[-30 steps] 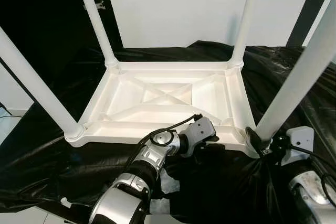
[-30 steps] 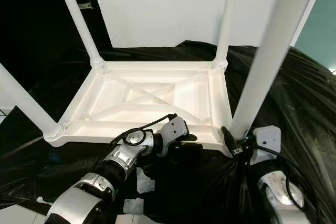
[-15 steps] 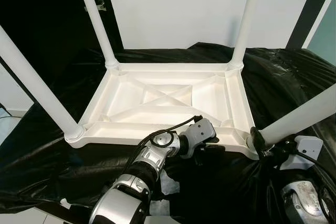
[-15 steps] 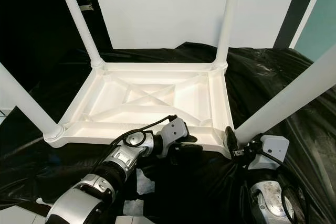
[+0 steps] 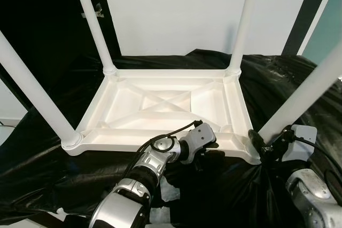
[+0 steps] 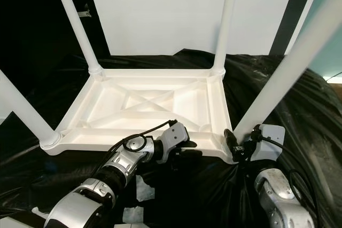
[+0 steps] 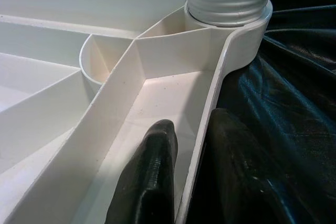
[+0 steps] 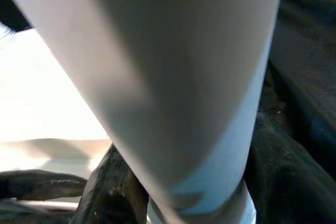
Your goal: Building children table
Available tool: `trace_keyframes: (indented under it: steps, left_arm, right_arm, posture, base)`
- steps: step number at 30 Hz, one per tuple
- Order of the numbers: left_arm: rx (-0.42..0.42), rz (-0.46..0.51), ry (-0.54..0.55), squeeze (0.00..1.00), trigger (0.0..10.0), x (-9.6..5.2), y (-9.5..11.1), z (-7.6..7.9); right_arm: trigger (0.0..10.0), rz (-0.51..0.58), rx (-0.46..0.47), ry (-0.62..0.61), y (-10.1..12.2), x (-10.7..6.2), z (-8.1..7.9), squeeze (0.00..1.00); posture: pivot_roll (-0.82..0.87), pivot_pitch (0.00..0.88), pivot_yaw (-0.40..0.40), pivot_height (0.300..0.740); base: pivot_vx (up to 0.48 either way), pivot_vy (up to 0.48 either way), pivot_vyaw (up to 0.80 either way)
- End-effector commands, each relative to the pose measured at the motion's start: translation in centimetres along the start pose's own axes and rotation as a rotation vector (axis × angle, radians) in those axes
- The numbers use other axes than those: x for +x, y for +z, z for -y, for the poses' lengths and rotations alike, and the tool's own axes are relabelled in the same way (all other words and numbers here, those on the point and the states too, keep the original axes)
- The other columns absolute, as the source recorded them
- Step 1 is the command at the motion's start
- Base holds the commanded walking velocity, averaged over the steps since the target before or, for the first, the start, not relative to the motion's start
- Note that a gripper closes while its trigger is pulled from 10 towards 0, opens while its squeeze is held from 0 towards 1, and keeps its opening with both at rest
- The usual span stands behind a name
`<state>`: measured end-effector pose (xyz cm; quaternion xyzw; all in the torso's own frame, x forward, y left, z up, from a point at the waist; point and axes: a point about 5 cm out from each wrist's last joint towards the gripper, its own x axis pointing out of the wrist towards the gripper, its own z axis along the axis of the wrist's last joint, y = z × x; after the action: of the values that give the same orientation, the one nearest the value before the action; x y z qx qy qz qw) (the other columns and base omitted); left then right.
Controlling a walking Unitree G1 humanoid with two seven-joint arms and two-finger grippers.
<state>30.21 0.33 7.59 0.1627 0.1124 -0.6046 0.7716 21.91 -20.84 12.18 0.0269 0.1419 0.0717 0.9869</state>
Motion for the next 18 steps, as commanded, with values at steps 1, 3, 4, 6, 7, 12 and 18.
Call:
trace_keyframes:
  steps: [1, 3, 4, 6, 7, 12, 18]
  left_arm:
    - [-0.032, -0.117, 0.229, 0.00, 10.0, -0.1, -2.4, -0.3]
    - [-0.034, -0.117, 0.230, 0.00, 10.0, -0.1, -2.4, -0.3]
    - [-0.036, -0.116, 0.232, 0.00, 10.0, -0.1, -2.4, -0.2]
    - [-0.038, -0.116, 0.233, 0.00, 10.0, -0.1, -2.5, -0.2]
    - [-0.038, -0.116, 0.233, 0.00, 10.0, -0.1, -2.5, -0.2]
    - [-0.045, -0.112, 0.235, 0.00, 10.0, -0.1, -2.5, -0.2]
    - [-0.039, -0.114, 0.232, 0.00, 10.0, -0.1, -2.5, -0.2]
  right_arm:
    - [0.0, -0.376, 0.111, 0.043, -6.5, -0.8, -0.7, 0.00]
    - [0.0, -0.404, 0.115, 0.065, -6.4, -1.0, -0.7, 0.00]
    - [0.0, -0.438, 0.107, 0.079, -6.4, -1.3, -0.6, 0.00]
    - [0.0, -0.462, 0.098, 0.087, -6.4, -1.5, -0.4, 0.00]
    - [0.0, -0.462, 0.098, 0.087, -6.4, -1.5, -0.4, 0.00]
    - [0.0, -0.532, 0.011, 0.160, -6.5, -2.8, -0.4, 0.00]
    - [0.0, -0.586, -0.115, 0.202, -6.1, -3.5, 0.5, 0.00]
  posture:
    - [-0.17, 0.000, 0.067, 0.740]
    - [-0.16, 0.000, 0.064, 0.740]
    - [-0.16, 0.000, 0.060, 0.740]
    - [-0.16, 0.000, 0.057, 0.740]
    - [-0.16, 0.000, 0.057, 0.740]
    - [-0.17, 0.000, 0.060, 0.740]
    - [-0.17, 0.000, 0.058, 0.740]
  base:
    - [0.000, 0.000, 0.00]
    - [0.000, 0.000, 0.00]
    - [0.000, 0.000, 0.00]
    - [0.000, 0.000, 0.00]
    - [0.000, 0.000, 0.00]
    - [0.000, 0.000, 0.00]
    - [0.000, 0.000, 0.00]
